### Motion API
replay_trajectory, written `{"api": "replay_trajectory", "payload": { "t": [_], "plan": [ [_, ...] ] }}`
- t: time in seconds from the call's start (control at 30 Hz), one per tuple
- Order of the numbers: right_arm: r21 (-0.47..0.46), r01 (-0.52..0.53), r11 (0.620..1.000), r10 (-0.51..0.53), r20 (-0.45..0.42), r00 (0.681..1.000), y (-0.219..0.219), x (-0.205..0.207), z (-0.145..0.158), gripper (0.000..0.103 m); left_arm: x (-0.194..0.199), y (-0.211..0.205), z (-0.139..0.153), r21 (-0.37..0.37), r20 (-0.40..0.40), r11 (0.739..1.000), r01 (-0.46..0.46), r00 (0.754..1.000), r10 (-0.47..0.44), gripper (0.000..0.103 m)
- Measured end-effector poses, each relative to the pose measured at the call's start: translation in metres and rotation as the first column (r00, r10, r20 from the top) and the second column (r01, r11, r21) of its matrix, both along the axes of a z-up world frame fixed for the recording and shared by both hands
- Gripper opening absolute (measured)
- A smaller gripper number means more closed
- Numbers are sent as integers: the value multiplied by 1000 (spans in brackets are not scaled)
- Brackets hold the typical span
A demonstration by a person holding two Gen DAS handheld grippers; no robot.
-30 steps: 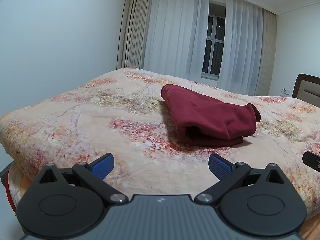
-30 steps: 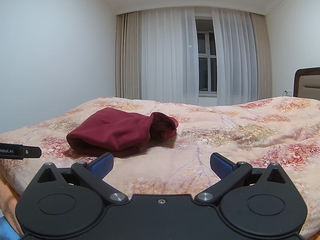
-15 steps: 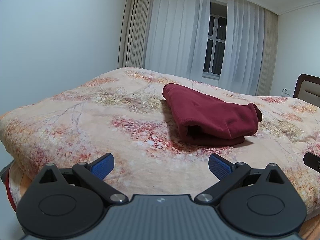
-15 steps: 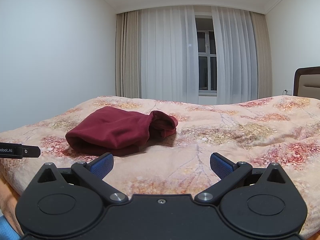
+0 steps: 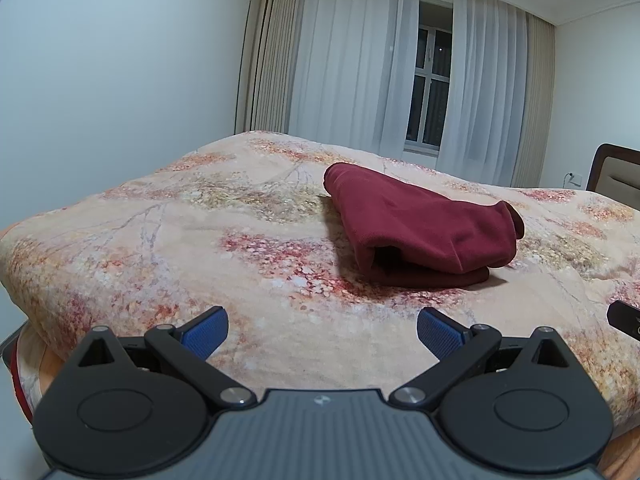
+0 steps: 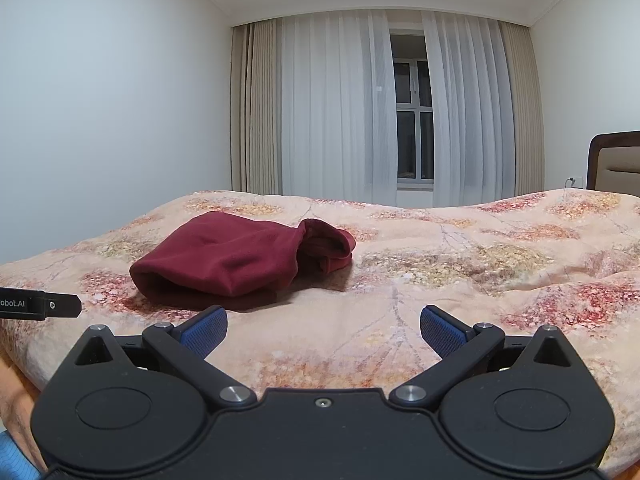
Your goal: Fold small clothes
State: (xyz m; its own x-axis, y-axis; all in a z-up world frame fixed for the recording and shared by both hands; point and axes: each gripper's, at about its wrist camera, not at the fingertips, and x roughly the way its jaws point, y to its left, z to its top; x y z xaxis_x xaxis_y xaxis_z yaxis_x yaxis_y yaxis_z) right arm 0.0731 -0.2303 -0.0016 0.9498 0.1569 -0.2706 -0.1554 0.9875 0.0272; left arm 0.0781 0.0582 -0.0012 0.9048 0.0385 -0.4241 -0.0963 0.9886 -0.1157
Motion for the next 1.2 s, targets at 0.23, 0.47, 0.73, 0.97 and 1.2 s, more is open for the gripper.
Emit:
{"api": "replay_trajectory", "payload": {
  "t": [0.23, 0.47, 0.73, 0.97, 1.2],
  "plan": [
    [-1, 0, 1000, 0, -1, 1000, 0, 0, 0, 103, 1, 0, 0, -2, -7, 1000, -1, 1000, 1, 103],
    [-1, 0, 1000, 0, -2, 1000, 0, 0, 0, 103, -1, -3, 1, 11, -11, 1000, -30, 999, 30, 103],
    [-1, -2, 1000, 2, -4, 1000, 1, 0, -1, 102, -2, -5, 2, 32, -5, 999, -23, 1000, 23, 103],
    [-3, -6, 1000, 6, -13, 1000, 1, -1, -7, 102, -1, -3, 1, 32, -10, 999, -32, 999, 32, 103],
    [-5, -8, 1000, 7, -18, 1000, 2, 0, -7, 102, -1, -3, -2, 32, -15, 999, -32, 999, 32, 103]
  ]
}}
